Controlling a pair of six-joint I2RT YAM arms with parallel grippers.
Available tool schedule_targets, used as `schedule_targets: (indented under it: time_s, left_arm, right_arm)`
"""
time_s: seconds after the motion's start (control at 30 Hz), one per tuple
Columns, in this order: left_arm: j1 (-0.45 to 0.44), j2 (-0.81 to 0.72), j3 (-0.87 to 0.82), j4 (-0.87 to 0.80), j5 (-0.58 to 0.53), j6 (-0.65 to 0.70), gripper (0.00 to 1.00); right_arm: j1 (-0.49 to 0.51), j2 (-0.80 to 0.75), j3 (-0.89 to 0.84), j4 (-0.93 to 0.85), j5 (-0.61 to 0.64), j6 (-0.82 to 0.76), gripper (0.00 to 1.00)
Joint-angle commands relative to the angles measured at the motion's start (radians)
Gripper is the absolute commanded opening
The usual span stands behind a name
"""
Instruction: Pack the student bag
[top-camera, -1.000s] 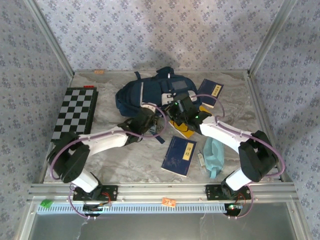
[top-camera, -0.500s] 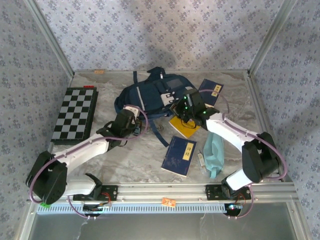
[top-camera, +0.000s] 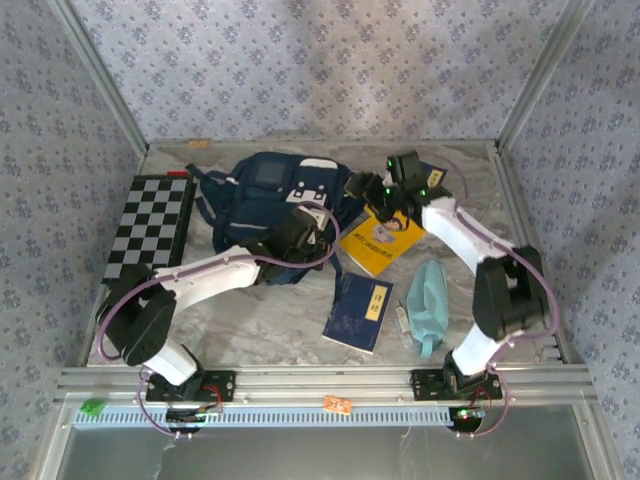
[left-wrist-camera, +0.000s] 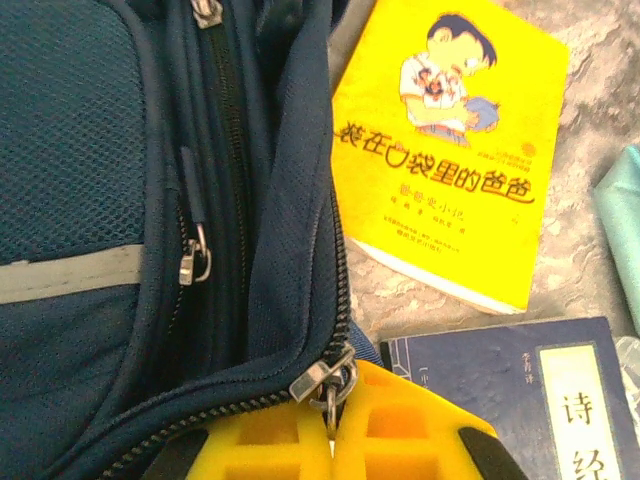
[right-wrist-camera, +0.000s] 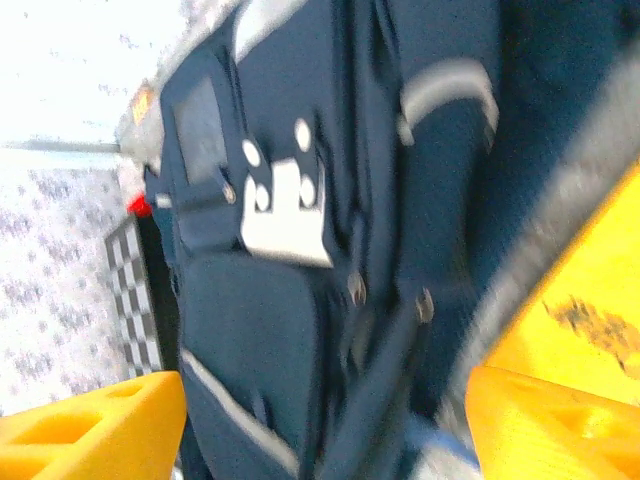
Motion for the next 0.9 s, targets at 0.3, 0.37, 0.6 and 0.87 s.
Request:
schedule_targets:
  time_s: [0.3,0.37,0.6,0.87]
  left_arm:
    - [-0.022,-0.006,0.039,0.087,0.099,-0.027,0.0]
    - [-0.023,-0.006,0.051,0.066,0.108,-0.018,0.0]
    - [-0.014,-0.137,-0.013,-0.16,0.124,-0.011,0.0]
    - [0.191,-0.363,-0.218,-0.378,0.125,-0.02,0.0]
  right_arm:
    - [0.095,0.197,-0.086,0.335,-0.157,0.253,0.59]
    - [0.081,0.233,-0.094,0.413,-0.175,0.277,0.33]
    - [-0.029,0.264,0.058,0.234,-0.19,0.046,0.0]
    - [-0.147,0.404,0.326,-0.004,-0.241,-0.116,0.0]
